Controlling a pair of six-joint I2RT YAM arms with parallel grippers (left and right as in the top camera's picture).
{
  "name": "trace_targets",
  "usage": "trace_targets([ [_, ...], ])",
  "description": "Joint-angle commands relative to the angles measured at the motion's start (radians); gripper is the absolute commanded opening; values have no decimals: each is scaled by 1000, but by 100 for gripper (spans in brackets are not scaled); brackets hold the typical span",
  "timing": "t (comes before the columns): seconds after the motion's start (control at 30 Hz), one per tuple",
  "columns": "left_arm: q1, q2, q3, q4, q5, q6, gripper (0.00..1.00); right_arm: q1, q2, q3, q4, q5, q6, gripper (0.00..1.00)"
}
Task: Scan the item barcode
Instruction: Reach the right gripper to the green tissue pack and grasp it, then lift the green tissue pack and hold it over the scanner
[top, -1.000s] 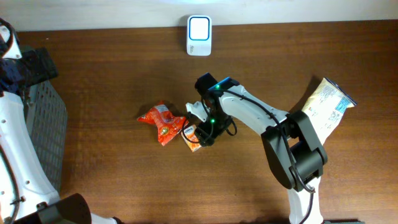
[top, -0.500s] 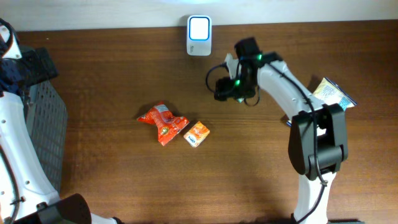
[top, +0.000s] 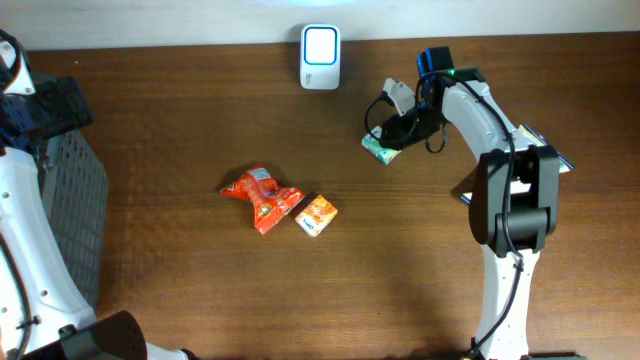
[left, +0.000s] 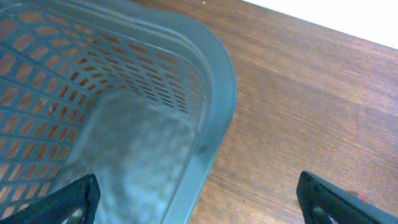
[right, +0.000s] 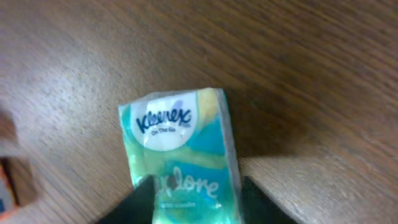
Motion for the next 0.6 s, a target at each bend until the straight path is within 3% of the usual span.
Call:
trace_targets([
  [0.0, 3, -15, 4, -1, 7, -10, 99, -3, 18, -1, 2, -57, 16, 30],
  [0.1, 3, -15, 4, -1, 7, -10, 99, -2, 20, -6, -20, -57, 157, 19],
  [0.17, 3, -15, 4, -1, 7, -10, 99, -2, 20, -8, -36, -65, 228, 18],
  [0.4, 3, -15, 4, -1, 7, -10, 99, 12, 29, -127, 26, -79, 315, 30],
  [0.47, 3, -15, 3, -1, 7, -10, 99, 10, 29, -128, 26, -79, 339, 22],
  [0.53, 3, -15, 4, 0, 7, -10, 99, 5, 29, -127, 21, -105, 388, 4],
  [0.57, 3, -15, 4, -1, 7, -10, 99, 1, 28, -126, 14, -155, 389, 4],
])
